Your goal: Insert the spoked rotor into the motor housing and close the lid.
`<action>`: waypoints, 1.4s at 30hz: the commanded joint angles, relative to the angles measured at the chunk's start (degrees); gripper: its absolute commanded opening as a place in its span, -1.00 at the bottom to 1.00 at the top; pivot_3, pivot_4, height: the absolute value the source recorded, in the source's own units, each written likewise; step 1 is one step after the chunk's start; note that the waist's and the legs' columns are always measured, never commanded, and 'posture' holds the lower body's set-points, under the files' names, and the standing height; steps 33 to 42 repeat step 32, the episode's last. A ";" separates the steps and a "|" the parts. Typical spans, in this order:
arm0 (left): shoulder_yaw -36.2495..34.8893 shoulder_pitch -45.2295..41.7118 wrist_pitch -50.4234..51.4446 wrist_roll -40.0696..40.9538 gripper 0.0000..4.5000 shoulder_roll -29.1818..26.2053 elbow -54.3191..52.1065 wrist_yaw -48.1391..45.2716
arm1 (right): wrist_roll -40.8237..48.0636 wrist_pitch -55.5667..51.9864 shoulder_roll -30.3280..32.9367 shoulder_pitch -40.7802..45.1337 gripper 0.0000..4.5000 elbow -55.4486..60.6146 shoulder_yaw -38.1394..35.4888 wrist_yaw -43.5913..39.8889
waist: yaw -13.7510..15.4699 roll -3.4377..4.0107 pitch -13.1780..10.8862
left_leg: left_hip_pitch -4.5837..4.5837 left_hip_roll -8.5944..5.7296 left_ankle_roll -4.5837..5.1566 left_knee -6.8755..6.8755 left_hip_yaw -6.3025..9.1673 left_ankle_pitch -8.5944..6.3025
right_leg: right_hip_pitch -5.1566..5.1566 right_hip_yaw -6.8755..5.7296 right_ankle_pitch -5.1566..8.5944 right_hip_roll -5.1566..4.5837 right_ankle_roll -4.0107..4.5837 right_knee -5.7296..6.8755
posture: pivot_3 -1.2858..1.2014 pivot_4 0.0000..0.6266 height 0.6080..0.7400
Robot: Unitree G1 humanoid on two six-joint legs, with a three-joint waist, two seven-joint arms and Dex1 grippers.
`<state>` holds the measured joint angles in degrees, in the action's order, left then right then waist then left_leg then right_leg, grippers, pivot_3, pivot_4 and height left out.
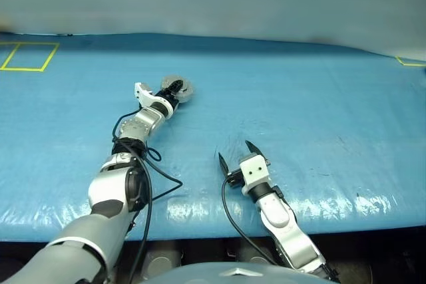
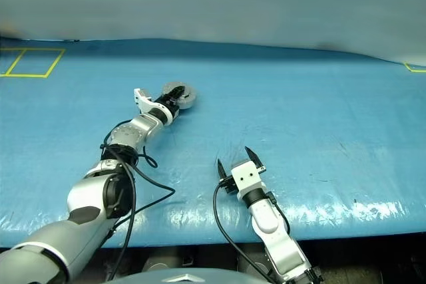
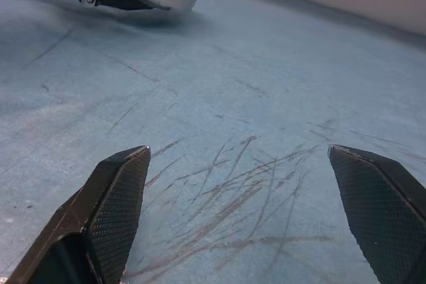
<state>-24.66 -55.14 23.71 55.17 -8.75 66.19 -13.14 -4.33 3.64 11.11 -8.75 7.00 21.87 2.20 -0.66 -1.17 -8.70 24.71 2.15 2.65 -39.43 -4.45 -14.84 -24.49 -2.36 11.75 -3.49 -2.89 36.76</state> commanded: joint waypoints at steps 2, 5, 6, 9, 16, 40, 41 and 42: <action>-2.22 -3.95 -1.71 -4.48 0.47 -1.23 2.13 0.78 | -1.18 -0.07 -1.14 -0.85 1.00 1.83 -1.23 -1.44 | -0.06 0.00 0.00 | 0.00 0.01 0.00 0.01 0.00 0.00 | 0.00 0.01 0.00 0.00 0.00 0.00 | 0.03 -0.52 1.00; -2.79 -2.60 0.90 -7.01 0.94 -2.49 2.24 3.70 | 0.09 -1.71 -2.31 -1.42 1.00 2.52 -1.90 -2.80 | -0.20 0.00 0.01 | -0.10 0.02 -0.01 0.00 -0.03 0.01 | 0.04 0.04 0.00 -0.01 0.00 0.06 | 0.03 -0.52 1.00; -2.89 -1.81 1.85 -7.66 0.99 -2.92 1.67 4.28 | 1.29 -2.68 -2.80 -1.61 1.00 2.88 -2.11 -3.83 | -0.24 -0.01 0.04 | -0.15 0.02 -0.03 0.00 -0.03 0.02 | 0.07 0.04 0.00 -0.01 0.00 0.08 | 0.03 -0.52 1.00; -3.90 0.86 5.47 -8.36 0.99 -4.10 -0.72 6.20 | 2.92 -4.44 -4.33 -1.83 1.00 3.49 -2.99 -5.33 | -0.77 -0.01 0.06 | -0.38 0.08 -0.08 0.01 -0.03 0.04 | 0.23 0.04 0.00 0.01 0.01 0.12 | 0.03 -0.52 1.00; -1.03 14.22 22.82 -11.05 0.99 -6.59 -19.68 12.74 | 2.85 -6.47 -5.64 -0.89 1.00 3.53 -2.97 -8.15 | -1.63 0.00 0.36 | -1.61 0.51 0.01 0.37 -0.14 -0.04 | 1.18 0.08 0.33 -0.01 0.20 0.25 | 0.03 -0.52 1.00; 20.48 56.93 -9.66 -31.58 0.99 -5.21 -73.31 -7.30 | 4.21 -1.10 -5.86 -1.76 1.00 4.87 -3.04 -13.13 | -0.21 0.45 0.82 | -1.77 0.82 -0.50 0.65 -0.30 -0.18 | 0.74 0.13 0.44 -0.33 1.27 0.23 | 0.03 -0.52 1.00; 20.48 56.93 -9.66 -31.58 0.99 -5.21 -73.31 -7.30 | 4.21 -1.10 -5.86 -1.76 1.00 4.87 -3.04 -13.13 | -0.21 0.45 0.82 | -1.77 0.82 -0.50 0.65 -0.30 -0.18 | 0.74 0.13 0.44 -0.33 1.27 0.23 | 0.03 -0.52 1.00; 20.48 56.93 -9.66 -31.58 0.99 -5.21 -73.31 -7.30 | 4.21 -1.10 -5.86 -1.76 1.00 4.87 -3.04 -13.13 | -0.21 0.45 0.82 | -1.77 0.82 -0.50 0.65 -0.30 -0.18 | 0.74 0.13 0.44 -0.33 1.27 0.23 | 0.03 -0.52 1.00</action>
